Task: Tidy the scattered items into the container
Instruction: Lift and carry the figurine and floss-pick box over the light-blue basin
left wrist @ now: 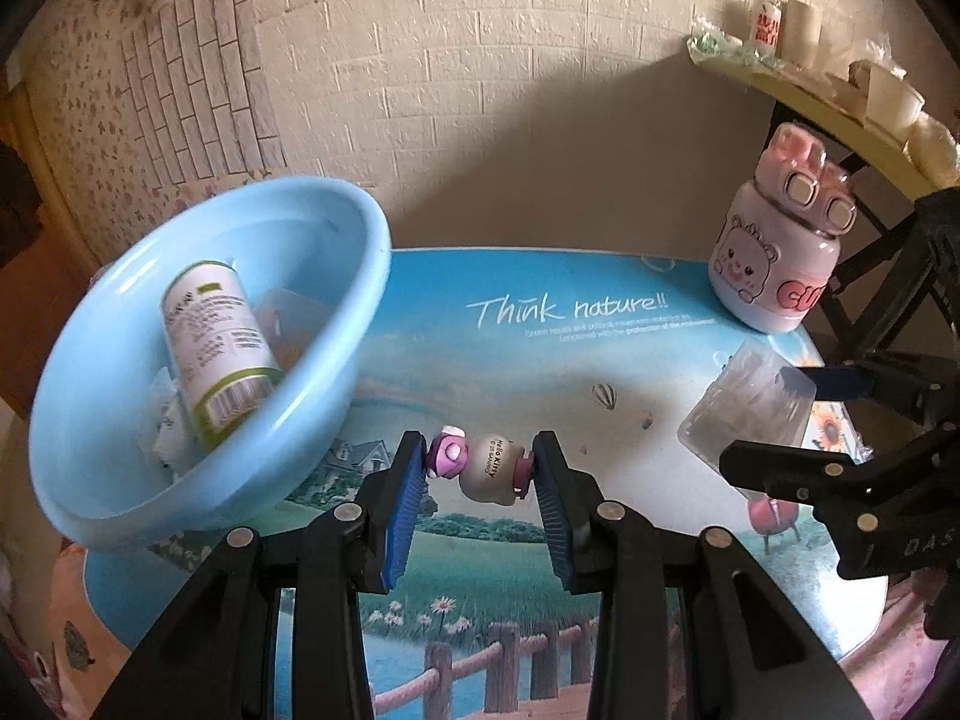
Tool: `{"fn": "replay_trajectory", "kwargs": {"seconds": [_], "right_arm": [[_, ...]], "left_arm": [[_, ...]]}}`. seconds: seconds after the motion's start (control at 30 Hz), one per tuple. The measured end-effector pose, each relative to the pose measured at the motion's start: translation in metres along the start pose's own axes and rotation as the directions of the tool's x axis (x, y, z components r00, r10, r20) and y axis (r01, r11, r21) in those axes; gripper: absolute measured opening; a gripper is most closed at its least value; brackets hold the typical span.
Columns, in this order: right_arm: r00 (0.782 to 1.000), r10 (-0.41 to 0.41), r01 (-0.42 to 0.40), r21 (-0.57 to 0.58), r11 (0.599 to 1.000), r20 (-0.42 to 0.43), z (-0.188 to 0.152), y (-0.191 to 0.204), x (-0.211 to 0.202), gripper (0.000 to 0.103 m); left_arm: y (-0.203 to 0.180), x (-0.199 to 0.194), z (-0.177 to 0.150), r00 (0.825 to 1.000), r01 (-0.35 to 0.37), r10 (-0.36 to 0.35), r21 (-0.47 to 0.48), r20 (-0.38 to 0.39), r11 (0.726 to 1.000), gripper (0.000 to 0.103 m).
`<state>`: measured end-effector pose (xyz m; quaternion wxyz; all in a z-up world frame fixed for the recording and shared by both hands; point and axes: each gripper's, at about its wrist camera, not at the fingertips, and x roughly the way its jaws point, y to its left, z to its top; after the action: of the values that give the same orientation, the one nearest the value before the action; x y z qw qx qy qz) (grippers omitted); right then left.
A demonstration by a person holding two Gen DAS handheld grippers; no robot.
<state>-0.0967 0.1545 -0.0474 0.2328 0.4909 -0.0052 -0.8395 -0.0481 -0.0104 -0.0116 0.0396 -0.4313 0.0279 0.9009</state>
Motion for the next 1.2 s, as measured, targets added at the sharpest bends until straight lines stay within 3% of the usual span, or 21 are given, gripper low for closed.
{"fn": "replay_trajectory", "kwargs": {"seconds": [0.73, 0.97, 1.2], "right_arm": [[0.997, -0.007, 0.004, 0.041, 0.999, 0.071, 0.023, 0.047, -0.035, 0.083], [0.996, -0.018, 0.018, -0.001, 1.000, 0.091, 0.040, 0.073, -0.037, 0.083], [0.992, 0.006, -0.005, -0.006, 1.000, 0.127, 0.060, 0.094, -0.035, 0.083]], "left_arm": [[0.041, -0.044, 0.021, 0.995, 0.021, -0.014, -0.062, 0.103, 0.998, 0.034], [0.083, -0.062, 0.031, 0.987, -0.019, 0.039, -0.132, 0.156, 0.991, 0.034], [0.127, -0.058, 0.035, 0.985, -0.068, 0.095, -0.175, 0.146, 0.982, 0.035]]}}
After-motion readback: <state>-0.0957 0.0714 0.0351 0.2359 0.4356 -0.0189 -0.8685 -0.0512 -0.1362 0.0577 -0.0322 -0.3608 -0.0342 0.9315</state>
